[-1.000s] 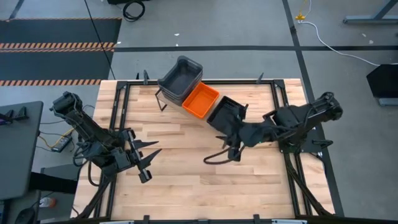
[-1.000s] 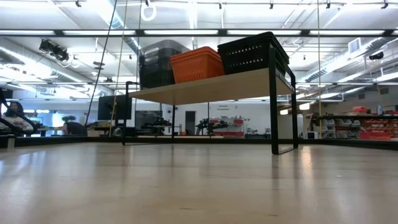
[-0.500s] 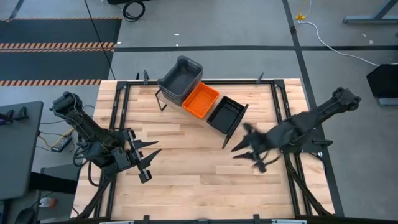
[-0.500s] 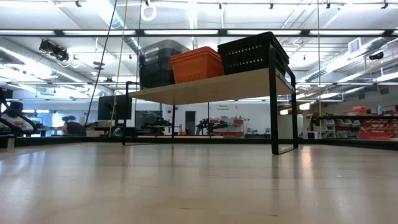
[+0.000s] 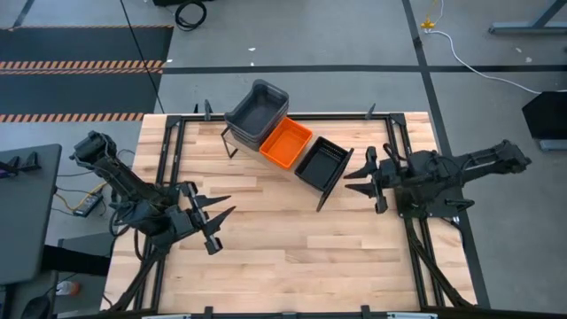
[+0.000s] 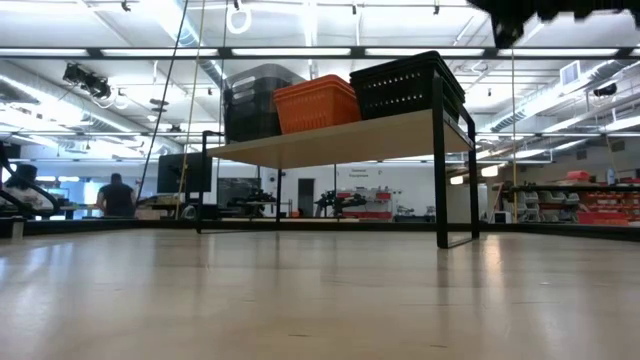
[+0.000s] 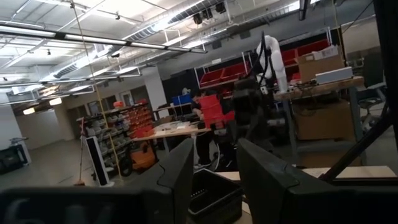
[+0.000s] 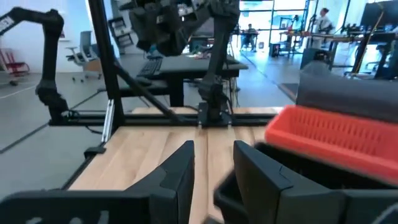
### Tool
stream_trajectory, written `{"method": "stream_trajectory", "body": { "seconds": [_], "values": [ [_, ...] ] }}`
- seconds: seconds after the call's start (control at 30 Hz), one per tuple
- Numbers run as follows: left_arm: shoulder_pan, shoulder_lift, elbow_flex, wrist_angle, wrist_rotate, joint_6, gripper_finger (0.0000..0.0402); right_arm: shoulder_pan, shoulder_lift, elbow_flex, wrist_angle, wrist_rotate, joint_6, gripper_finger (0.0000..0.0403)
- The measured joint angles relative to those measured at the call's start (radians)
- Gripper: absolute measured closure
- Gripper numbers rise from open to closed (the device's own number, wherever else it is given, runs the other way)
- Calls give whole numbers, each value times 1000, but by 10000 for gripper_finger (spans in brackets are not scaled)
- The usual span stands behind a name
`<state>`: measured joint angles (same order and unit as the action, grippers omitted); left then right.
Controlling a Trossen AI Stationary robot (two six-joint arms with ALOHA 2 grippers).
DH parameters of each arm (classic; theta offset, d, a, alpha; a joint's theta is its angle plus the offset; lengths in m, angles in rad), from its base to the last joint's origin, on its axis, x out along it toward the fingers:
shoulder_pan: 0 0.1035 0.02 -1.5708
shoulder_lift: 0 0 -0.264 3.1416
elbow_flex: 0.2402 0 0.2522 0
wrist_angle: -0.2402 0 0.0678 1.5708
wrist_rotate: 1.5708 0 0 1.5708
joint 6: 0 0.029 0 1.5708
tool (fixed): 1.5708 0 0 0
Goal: Stack baskets on shelf by color
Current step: Return to Home Position
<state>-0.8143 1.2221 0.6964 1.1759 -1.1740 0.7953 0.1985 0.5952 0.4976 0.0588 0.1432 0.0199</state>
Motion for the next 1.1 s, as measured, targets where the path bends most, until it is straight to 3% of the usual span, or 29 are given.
{"method": "stream_trajectory", "body": {
  "seconds": [0.3, 0.63, 0.93, 1.1],
  "values": [
    [0, 0, 0, 0, 0, -1, 271, -155, -89, -200, 75, -167, 21, 285],
    [-2, 0, 0, -40, -4, -56, 271, -196, -267, -344, 80, -164, 51, 288],
    [-2, 0, 0, -52, -4, -77, 271, -196, -424, -489, 115, -163, 53, 320],
    [-1, 0, 0, -58, -4, -77, 271, -199, -447, -491, 34, -163, 59, 332]
  ]
}}
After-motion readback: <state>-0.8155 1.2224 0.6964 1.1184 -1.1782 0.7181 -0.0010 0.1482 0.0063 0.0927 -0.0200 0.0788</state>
